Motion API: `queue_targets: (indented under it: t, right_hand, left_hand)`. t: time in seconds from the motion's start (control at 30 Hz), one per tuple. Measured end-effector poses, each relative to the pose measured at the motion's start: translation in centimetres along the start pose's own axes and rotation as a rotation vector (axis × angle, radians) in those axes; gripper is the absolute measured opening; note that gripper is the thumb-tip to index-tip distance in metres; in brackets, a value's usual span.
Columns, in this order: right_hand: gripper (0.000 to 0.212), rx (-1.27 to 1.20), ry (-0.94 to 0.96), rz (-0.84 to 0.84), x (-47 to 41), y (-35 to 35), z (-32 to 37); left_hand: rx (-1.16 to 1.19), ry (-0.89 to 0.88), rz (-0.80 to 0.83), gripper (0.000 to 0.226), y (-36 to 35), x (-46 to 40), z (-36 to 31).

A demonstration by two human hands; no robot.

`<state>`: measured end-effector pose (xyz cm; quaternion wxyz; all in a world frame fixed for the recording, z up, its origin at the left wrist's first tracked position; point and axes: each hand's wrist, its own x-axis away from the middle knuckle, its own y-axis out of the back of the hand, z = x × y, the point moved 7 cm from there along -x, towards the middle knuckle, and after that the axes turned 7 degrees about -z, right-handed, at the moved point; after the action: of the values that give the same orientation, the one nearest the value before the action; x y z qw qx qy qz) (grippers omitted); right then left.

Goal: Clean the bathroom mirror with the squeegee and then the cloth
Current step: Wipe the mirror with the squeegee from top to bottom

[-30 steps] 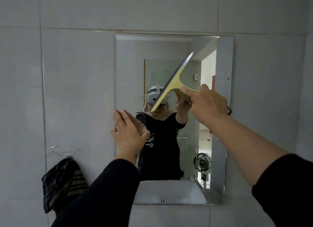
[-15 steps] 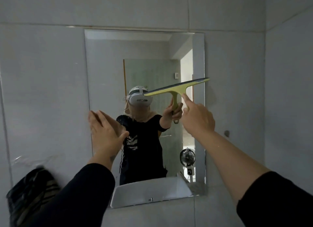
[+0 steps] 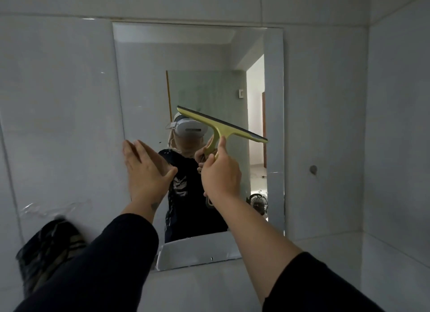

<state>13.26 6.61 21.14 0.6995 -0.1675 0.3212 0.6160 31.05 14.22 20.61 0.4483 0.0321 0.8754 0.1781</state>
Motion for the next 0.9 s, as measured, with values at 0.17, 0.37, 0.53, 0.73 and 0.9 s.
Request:
queue_targets:
  t: [0.17,0.37,0.53,0.73,0.9]
  right_hand:
    - [0.053,0.056,0.152,0.016,1.9,-1.7,2.1]
    - [0.055,0.193,0.325,0.17,3.7,-3.5,3.7]
    - [0.058,0.417,0.445,0.153,2.8,-2.3,3.0]
    - [0.06,0.619,0.527,0.185,1.1,1.4,1.8]
    - [0.064,0.639,0.478,0.195,0.7,3.6,0.5]
  left_hand:
    - [-0.005,0.004,-0.028,0.114,1.1,0.5,1.5]
    - [-0.054,-0.018,-0.054,0.114,2.7,0.6,2.8]
    - [-0.077,-0.057,-0.012,0.113,3.2,0.7,2.4]
    - [-0.101,-0.064,0.046,0.112,2.3,1.2,1.7]
    - [-0.126,-0.079,0.078,0.113,1.2,1.9,0.6]
